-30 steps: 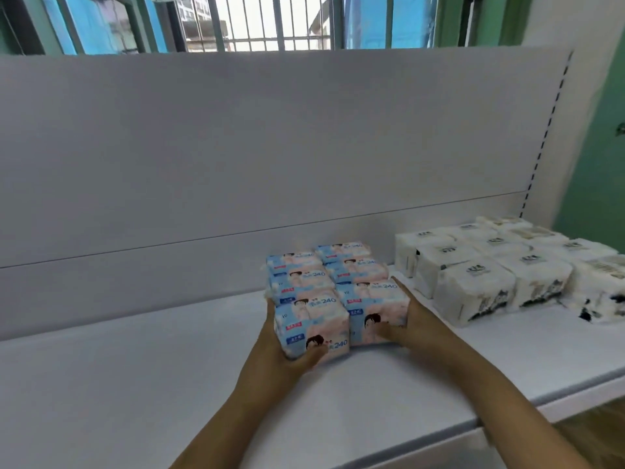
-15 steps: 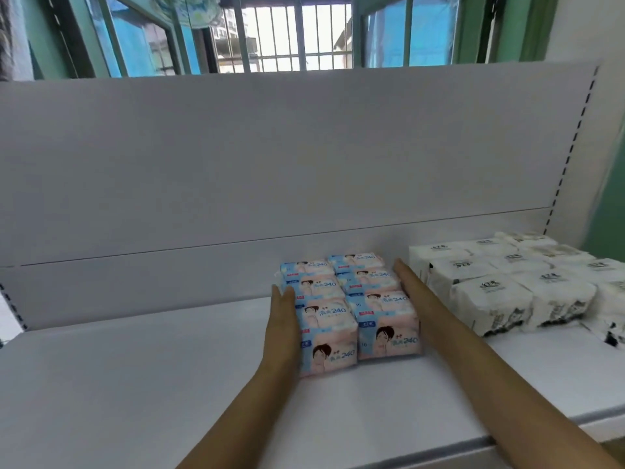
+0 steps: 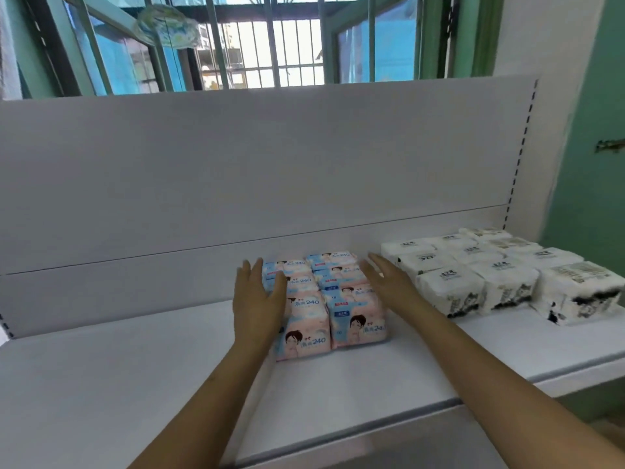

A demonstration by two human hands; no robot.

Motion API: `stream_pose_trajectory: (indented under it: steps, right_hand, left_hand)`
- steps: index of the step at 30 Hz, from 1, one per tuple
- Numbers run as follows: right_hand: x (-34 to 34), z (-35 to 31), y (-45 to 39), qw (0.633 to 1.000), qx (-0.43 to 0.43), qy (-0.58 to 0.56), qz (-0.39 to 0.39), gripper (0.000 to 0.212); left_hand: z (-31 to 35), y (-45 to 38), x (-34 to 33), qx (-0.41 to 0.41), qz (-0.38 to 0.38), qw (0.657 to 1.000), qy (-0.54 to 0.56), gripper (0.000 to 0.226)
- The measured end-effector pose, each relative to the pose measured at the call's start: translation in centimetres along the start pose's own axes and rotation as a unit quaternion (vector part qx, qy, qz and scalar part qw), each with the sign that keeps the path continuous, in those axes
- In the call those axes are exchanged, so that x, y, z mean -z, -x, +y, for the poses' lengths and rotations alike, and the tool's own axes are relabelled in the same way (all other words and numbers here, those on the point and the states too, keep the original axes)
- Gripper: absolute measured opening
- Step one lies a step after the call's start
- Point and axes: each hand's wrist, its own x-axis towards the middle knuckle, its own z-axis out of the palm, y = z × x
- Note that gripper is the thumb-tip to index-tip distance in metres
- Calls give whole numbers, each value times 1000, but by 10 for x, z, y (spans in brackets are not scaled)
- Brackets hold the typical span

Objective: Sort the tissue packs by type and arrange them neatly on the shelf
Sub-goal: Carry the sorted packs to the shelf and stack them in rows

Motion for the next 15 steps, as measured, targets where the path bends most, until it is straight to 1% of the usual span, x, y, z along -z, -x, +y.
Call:
stream_pose_trajectory:
  steps: [2, 3, 5, 7, 9, 11, 15]
  right_hand:
    - [16, -3, 16, 999, 31, 5, 24, 62]
    - [25, -4, 26, 998, 50, 15, 40, 60]
    - [47, -4, 49, 992, 79, 48, 81, 57]
    - [74, -3, 76, 985, 83, 74, 132, 56]
    - [102, 2, 111, 978, 55, 90, 180, 56]
    - [127, 7, 154, 972, 22, 108, 210, 58]
    - [163, 22, 259, 948, -63, 174, 259, 55]
  left_hand:
    - [22, 12, 2, -66, 12, 997, -26, 59]
    - [35, 21, -1, -101, -2, 994, -30, 59]
    - [61, 49, -12, -161, -58, 985, -26, 59]
    - [81, 81, -26, -213, -115, 970, -10, 61]
    - [93, 121, -39, -252, -164, 954, 7, 62]
    - [100, 163, -50, -281, -225, 933, 19, 63]
    - [110, 257, -66, -319, -357, 876, 62, 62]
